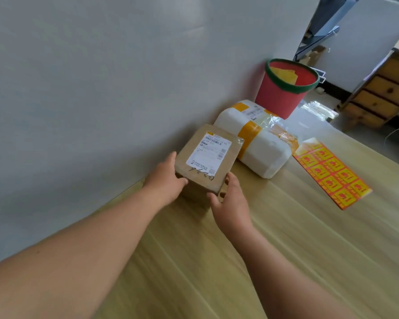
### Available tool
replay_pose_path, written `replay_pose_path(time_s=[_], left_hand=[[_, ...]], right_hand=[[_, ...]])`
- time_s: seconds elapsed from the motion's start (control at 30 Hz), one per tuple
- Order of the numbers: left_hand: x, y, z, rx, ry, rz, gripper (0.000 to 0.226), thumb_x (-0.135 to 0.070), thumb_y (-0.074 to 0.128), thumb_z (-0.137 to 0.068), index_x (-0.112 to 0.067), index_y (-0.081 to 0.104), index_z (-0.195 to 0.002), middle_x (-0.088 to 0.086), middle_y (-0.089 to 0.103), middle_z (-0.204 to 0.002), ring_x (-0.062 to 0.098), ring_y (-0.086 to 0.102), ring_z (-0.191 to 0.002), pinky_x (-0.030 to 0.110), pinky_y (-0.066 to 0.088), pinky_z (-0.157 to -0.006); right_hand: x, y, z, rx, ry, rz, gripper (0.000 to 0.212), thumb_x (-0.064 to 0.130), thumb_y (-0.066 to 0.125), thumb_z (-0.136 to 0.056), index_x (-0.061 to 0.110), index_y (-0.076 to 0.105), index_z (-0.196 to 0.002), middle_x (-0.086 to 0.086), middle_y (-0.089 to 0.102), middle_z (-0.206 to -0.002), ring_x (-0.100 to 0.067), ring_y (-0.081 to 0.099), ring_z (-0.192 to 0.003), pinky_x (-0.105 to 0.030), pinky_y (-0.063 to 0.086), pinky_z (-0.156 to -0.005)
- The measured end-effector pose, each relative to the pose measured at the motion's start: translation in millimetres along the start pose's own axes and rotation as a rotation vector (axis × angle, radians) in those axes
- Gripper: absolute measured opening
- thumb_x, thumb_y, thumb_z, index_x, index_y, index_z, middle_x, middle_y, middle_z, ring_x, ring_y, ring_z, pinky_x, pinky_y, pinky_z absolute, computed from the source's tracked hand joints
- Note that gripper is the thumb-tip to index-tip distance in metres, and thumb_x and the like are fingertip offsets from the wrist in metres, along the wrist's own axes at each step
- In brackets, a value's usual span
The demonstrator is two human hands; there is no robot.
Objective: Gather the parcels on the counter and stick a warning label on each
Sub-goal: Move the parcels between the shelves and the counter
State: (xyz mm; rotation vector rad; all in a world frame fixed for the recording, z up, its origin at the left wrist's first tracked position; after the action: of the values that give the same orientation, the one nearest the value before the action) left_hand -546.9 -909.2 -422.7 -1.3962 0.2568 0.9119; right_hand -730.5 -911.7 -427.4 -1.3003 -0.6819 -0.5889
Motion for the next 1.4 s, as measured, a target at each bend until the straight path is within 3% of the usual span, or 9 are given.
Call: replay_pose_path(time_s=[0.07,0.17,0.33,0.47,0.63,0.87,1.13,1.27,1.4], left_hand=[[-4,-3,-17,0.002,-0.027,0.038,0.085,-0.023,0.064,-0.085,-0.025,0.010,-0.150,0.002,0.039,-0.148,0.025,0.040,-0.132,0.030,0.034,-0.100],[-6,-12,-31,-0.011,-0.032,0.058,0.085,-0.018,0.059,-0.084,-0.026,0.007,-0.151,0.005,0.040,-0.146,0.026,0.042,-0.130,0.023,0.031,-0.089],[1,-32,-19,-0.020,-0.007,0.006,0.089,-0.026,0.065,-0.081,-0.025,0.009,-0.150,0.005,0.033,-0.150,0.025,0.038,-0.132,0.026,0.032,-0.094],[10,-54,16,-0.043,0.077,-0.151,0.086,-0.034,0.063,-0.082,-0.022,0.011,-0.150,0.008,0.030,-0.151,0.027,0.035,-0.134,0.037,0.035,-0.104],[27,-97,81,-0.082,0.097,-0.220,0.083,-0.036,0.061,-0.085,-0.020,0.012,-0.150,0.007,0.025,-0.153,0.025,0.030,-0.137,0.036,0.030,-0.107],[63,-192,218,-0.234,0.088,-0.278,0.077,-0.035,0.057,-0.088,-0.023,0.013,-0.150,0.002,0.022,-0.155,0.022,0.028,-0.138,0.034,0.029,-0.107],[119,-310,446,-0.485,0.014,-0.489,0.075,-0.042,0.053,-0.089,-0.020,0.014,-0.149,0.003,0.027,-0.152,0.022,0.025,-0.138,0.039,0.023,-0.113],[154,-362,570,-0.611,-0.067,-0.637,0.074,-0.043,0.054,-0.087,-0.023,0.017,-0.149,0.001,0.033,-0.146,0.023,0.029,-0.136,0.042,0.025,-0.111],[186,-404,682,-0.702,-0.230,-0.752,0.079,-0.047,0.056,-0.086,-0.022,0.015,-0.149,0.004,0.023,-0.155,0.023,0.020,-0.142,0.046,0.023,-0.113]], right_hand=[[5,1,-17,0.028,0.001,0.030,0.074,0.028,0.066,-0.085,0.027,0.023,-0.146,0.007,0.046,-0.141,-0.015,0.054,-0.117,-0.040,0.049,-0.095],[10,2,-31,0.093,0.010,0.078,0.080,0.031,0.065,-0.086,0.029,0.015,-0.149,0.004,0.040,-0.147,-0.018,0.050,-0.123,-0.043,0.046,-0.098],[17,-2,-27,0.093,-0.002,0.186,0.081,0.035,0.062,-0.088,0.023,0.012,-0.151,-0.001,0.026,-0.155,-0.019,0.033,-0.137,-0.037,0.033,-0.107],[45,-3,-6,0.046,-0.129,0.325,0.076,0.035,0.057,-0.091,0.018,0.013,-0.151,-0.005,0.013,-0.158,-0.022,0.011,-0.144,-0.036,0.017,-0.114],[105,6,40,0.050,-0.358,0.445,0.070,0.037,0.056,-0.091,0.019,0.021,-0.148,-0.007,0.011,-0.158,-0.024,0.006,-0.145,-0.038,0.010,-0.115],[193,28,150,0.089,-0.631,0.468,0.065,0.040,0.056,-0.090,0.021,0.029,-0.146,-0.004,0.017,-0.157,-0.023,0.013,-0.143,-0.039,0.011,-0.115],[298,57,353,0.114,-0.987,0.539,0.063,0.044,0.054,-0.090,0.022,0.031,-0.145,-0.004,0.023,-0.155,-0.025,0.020,-0.142,-0.040,0.016,-0.114],[341,75,460,0.149,-1.147,0.546,0.060,0.045,0.051,-0.091,0.023,0.032,-0.144,-0.004,0.024,-0.155,-0.025,0.022,-0.141,-0.040,0.017,-0.113],[382,88,552,0.153,-1.274,0.543,0.057,0.047,0.049,-0.092,0.024,0.035,-0.142,-0.004,0.031,-0.152,-0.027,0.029,-0.138,-0.042,0.024,-0.111]])
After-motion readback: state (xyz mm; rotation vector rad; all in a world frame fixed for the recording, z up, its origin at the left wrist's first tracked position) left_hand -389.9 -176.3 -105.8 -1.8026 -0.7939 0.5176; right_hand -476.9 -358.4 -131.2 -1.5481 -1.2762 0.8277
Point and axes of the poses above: each hand's wrist, its own z-axis away from the middle knuckle, its own y-axis out of the palm, x = y × z, the point moved 5 cm from there along -z, towards the middle knuckle
